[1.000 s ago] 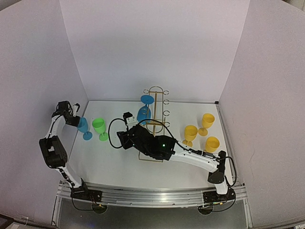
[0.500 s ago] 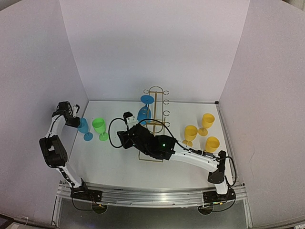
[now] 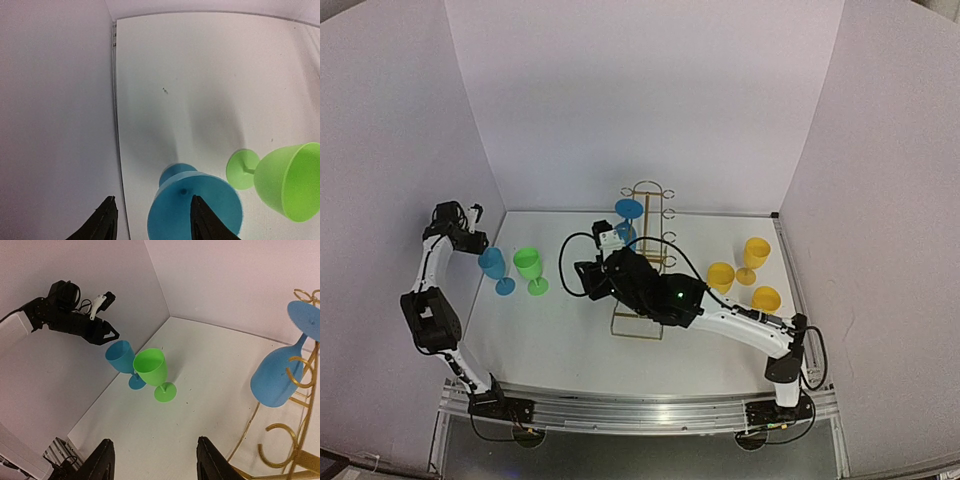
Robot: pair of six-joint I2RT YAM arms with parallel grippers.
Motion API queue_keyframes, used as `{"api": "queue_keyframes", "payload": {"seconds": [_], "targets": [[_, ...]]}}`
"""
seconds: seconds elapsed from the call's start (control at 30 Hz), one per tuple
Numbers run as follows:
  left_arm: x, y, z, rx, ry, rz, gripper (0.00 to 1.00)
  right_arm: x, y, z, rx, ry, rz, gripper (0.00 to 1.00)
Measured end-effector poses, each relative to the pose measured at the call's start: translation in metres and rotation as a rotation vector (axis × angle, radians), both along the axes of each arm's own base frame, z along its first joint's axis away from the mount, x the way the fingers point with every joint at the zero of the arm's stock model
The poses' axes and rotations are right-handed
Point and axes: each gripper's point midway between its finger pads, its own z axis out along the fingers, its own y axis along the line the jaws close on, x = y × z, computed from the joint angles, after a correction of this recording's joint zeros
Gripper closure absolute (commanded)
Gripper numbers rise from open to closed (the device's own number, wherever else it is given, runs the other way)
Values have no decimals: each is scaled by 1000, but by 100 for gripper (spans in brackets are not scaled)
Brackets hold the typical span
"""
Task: Take the wine glass off the wine glass rack
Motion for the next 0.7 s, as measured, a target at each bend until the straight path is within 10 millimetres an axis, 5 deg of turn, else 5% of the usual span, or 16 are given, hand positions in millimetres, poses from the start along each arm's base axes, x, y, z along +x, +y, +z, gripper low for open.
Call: {"api": "queue_keyframes", "payload": {"seconds": [0.27,0.5,0.7], "targets": [[5,-31,98,-120,-241,-13,37,9,-67,64,110,-40,-75,50],[-13,-148,169,-346,-336,-242,32,33,-125,74,154,-25,-187,50],[-29,-243,159,-680,-201,-336,22,47,-144,56,115,-12,-244,50]]}}
